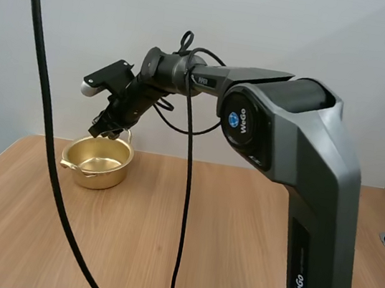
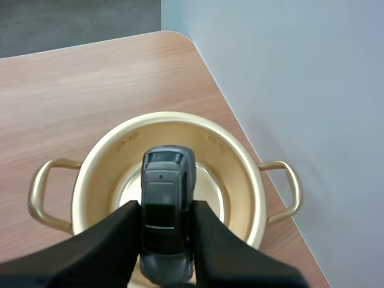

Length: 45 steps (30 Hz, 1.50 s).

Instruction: Open the pot, put the car inside, and close it

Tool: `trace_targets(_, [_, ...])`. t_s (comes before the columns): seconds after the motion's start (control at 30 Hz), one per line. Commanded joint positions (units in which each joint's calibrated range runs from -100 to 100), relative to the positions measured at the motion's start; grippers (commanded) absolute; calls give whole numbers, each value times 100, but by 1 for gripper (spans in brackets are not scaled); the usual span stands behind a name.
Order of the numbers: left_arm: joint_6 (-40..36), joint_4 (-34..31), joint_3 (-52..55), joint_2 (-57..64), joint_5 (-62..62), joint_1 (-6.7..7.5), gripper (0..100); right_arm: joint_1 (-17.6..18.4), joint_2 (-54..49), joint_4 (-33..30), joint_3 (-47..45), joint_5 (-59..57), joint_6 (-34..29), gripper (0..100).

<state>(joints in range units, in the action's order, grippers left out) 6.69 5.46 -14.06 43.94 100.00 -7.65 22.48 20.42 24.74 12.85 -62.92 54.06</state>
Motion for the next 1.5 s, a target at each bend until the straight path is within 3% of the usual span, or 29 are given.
trace_targets(0.0, [6, 1, 8, 4, 0, -4, 0, 0, 256, 4, 194, -9, -7, 0])
trace_targets(0.47, [-42, 1, 8, 4, 0, -4, 0, 0, 1529, 124, 1731, -1063, -72, 0])
trace_targets(1.07, [-40, -12, 8, -9, 0, -4, 0, 27, 1962, 159, 1845, -699, -157, 0])
trace_targets(1.23, [-40, -12, 8, -9, 0, -4, 0, 27, 1962, 116, 1845, -419, -592, 0])
trace_targets(1.43, [-40, -12, 8, -9, 0, -4, 0, 33, 1962, 93, 1845, -375, -519, 74])
trace_targets(1.47, [-40, -12, 8, -9, 0, -4, 0, 33, 1962, 93, 1845, -375, -519, 82])
